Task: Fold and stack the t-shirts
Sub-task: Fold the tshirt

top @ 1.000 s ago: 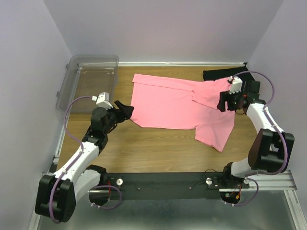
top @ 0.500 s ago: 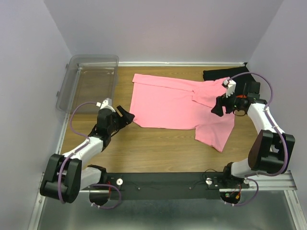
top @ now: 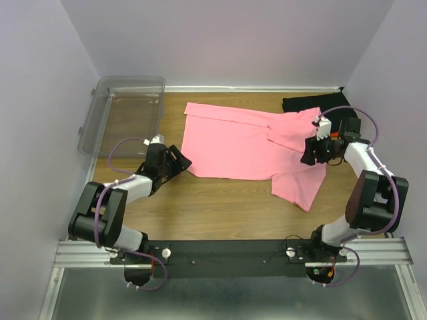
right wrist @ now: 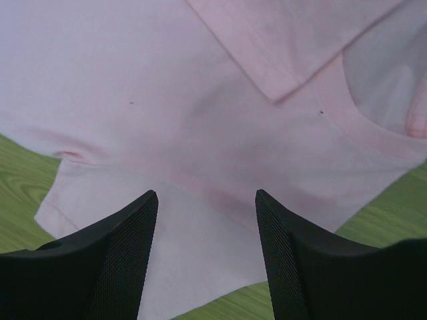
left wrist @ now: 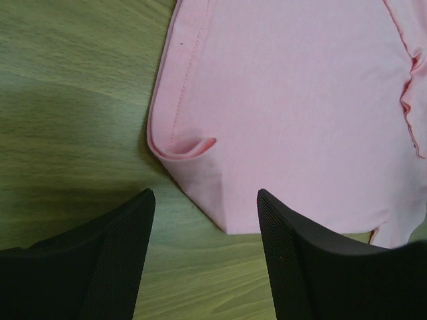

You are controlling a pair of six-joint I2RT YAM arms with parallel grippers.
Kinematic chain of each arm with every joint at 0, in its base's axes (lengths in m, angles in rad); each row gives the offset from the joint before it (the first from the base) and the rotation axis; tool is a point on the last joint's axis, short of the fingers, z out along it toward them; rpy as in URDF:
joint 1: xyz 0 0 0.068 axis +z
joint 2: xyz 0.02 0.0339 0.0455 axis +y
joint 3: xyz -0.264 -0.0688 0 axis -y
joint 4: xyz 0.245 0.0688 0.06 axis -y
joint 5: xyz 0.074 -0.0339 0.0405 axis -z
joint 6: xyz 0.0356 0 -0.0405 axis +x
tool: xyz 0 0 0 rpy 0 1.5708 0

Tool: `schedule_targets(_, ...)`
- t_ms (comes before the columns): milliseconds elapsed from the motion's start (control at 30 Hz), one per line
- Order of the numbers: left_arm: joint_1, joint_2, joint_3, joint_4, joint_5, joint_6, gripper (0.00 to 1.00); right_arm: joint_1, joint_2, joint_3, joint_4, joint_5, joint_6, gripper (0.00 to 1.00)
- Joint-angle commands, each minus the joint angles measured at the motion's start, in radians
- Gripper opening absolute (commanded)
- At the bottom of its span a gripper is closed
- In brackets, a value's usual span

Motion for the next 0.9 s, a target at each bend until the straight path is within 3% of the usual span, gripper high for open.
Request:
schedule_targets(0,-0.011,0.076,0.048,-0.035,-0.048,0.01,0.7,-0.023,0.007,-0.025,0.056,0.07,0.071,0.68)
schedule_targets(367,-0.053,0.181,0.108,-0.069,-0.065,0.014,0.67,-0.028,-0.03,-0.056,0.054,0.036,0.071,0.68)
schedule_targets(467,-0.054,0.183,0.105,-0.08,-0.048,0.03,0.56,-0.028,-0.04,-0.06,0.053,0.03,0.07,0.68)
schedule_targets(600,-0.056,0.173,0.091,-0.092,-0.021,0.059,0.28,-0.029,-0.062,-0.065,0.053,0.016,0.071,0.68)
schedule_targets(633,-0.057,0.16,0.088,-0.092,-0.005,0.065,0.03,-0.029,-0.069,-0.065,0.051,0.013,0.071,0.68)
schedule_targets(867,-0.057,-0.004,0.006,-0.142,-0.014,0.053,0.0,-0.029,-0.132,-0.092,0.042,0.021,0.035,0.69)
